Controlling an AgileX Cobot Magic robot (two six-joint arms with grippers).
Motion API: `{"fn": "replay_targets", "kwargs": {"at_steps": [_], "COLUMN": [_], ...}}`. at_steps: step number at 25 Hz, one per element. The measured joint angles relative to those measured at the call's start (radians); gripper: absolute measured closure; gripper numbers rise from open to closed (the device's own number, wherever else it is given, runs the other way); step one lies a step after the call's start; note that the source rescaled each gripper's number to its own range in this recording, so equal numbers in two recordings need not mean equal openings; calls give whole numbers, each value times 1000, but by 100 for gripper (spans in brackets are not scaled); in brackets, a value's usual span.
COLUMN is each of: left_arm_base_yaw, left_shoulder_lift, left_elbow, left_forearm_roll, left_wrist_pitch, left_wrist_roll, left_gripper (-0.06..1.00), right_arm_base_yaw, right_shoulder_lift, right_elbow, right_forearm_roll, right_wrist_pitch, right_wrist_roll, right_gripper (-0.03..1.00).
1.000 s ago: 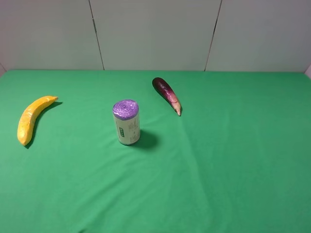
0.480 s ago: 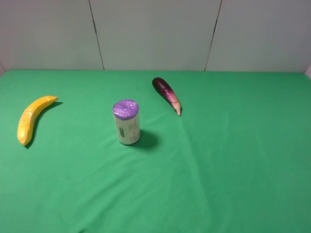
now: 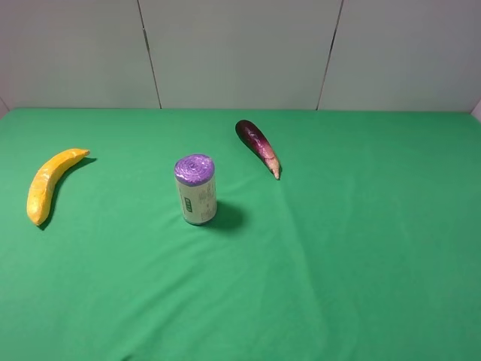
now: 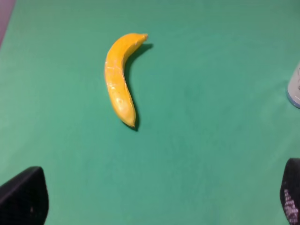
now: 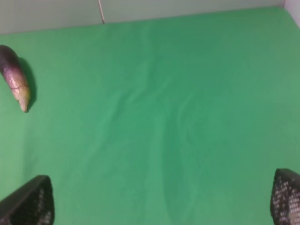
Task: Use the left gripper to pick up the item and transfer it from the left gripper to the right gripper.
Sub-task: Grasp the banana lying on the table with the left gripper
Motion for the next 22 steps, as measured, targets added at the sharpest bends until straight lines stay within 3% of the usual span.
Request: {"fn": "replay_targets", "kwargs": {"at_steps": [16, 22], "left_arm_base_yaw": [0, 0], "left_shoulder_lift": [561, 721], "left_elbow": [-83, -83], "left_forearm_roll": [18, 90], "left_wrist_pitch": [-11, -72], "left_wrist_roll": [-43, -109], "left_gripper": [-4, -4], "right_arm_base_yaw": [0, 0], "right_shoulder_lift": [0, 0], "right_elbow": [0, 0], "right_forearm_roll": [1, 4], "right_wrist_pitch": [0, 0], "right_wrist_roll": [0, 0], "right_gripper": [-3, -3]}}
